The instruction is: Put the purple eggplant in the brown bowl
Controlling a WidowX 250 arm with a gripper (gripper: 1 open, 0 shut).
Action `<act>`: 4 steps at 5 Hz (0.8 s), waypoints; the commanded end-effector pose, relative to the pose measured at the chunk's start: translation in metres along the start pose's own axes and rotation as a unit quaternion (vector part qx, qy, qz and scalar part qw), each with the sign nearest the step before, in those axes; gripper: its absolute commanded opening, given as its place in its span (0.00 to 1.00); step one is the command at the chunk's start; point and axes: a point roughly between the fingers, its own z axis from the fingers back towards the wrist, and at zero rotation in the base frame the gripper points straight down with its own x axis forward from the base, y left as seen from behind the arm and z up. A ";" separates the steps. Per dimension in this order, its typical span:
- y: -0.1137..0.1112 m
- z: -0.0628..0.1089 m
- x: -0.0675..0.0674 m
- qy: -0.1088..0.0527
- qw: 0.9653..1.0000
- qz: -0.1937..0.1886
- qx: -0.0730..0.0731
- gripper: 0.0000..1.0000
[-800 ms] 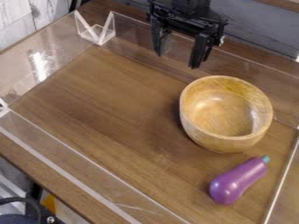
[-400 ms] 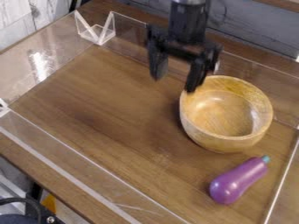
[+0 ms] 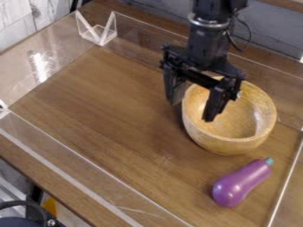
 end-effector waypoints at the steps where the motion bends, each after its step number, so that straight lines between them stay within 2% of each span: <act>1: -0.004 0.009 -0.003 -0.024 1.000 -0.015 -0.003 1.00; 2: -0.014 0.006 -0.010 -0.031 0.998 -0.046 -0.008 1.00; 3: -0.028 0.000 -0.018 -0.040 0.996 -0.080 -0.012 1.00; 4: -0.044 -0.010 -0.023 -0.048 0.994 -0.094 -0.013 1.00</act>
